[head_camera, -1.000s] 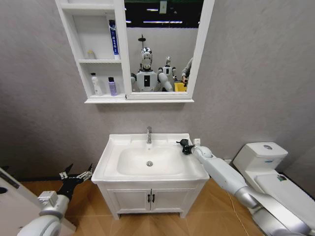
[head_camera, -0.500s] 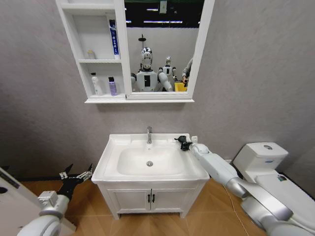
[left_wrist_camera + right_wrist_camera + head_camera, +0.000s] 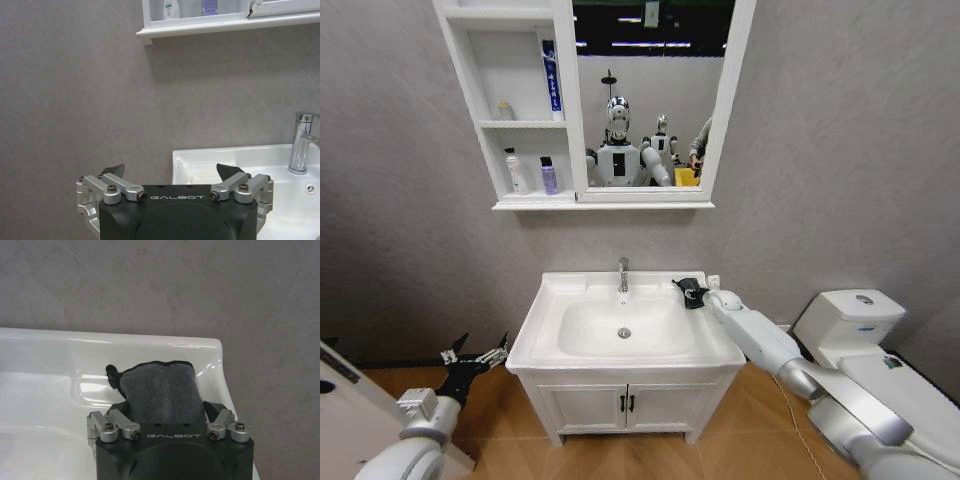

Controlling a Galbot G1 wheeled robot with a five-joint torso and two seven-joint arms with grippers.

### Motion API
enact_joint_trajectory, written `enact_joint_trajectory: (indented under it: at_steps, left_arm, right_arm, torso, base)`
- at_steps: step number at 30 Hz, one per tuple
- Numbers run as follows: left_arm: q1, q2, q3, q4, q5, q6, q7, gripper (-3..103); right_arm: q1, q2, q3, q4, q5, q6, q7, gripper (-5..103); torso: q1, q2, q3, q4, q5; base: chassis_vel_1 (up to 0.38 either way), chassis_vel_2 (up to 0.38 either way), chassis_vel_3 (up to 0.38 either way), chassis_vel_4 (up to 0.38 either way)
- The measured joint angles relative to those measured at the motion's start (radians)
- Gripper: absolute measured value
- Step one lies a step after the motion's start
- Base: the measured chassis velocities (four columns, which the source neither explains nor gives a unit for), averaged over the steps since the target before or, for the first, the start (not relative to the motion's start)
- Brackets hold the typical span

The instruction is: Move facial cleanser and shampoo from washbasin to cabinet, then wipe washbasin with towel.

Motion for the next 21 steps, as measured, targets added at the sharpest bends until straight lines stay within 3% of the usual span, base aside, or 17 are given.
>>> enact_joint_trajectory:
  at_steps: [7,14,17,21]
  left_arm:
    - [0.000,0.000,0.000,0.000,0.000,0.000,0.000,100]
    - [0.000,0.000,0.000,0.000,0.000,0.000,0.000,100]
    - [0.000,0.000,0.000,0.000,0.000,0.000,0.000,100]
    - [0.000,0.000,0.000,0.000,0.000,0.000,0.000,100]
  right_arm:
    - [-0.016,-0.008,0.007,0.059,0.057,-0.034,0.071,99]
    - [-0.042,-0.020,0.020,0.109,0.060,-0.036,0.127,100]
    - [-0.064,-0.023,0.040,0.150,0.022,-0.014,0.189,100]
    - [-0.121,-0.077,0.088,0.291,-0.056,-0.015,0.185,100]
  torso:
    - [0.000,0.000,0.000,0.0000,0.0000]
    - [0.000,0.000,0.000,-0.0001,0.0000]
    - [0.000,0.000,0.000,0.0002,0.0001]
    - [0.000,0.000,0.000,0.0001,-0.0001]
  base:
    - [0.000,0.000,0.000,0.000]
    - [0.000,0.000,0.000,0.000]
    - [0.000,0.000,0.000,0.000]
    - [0.000,0.000,0.000,0.000]
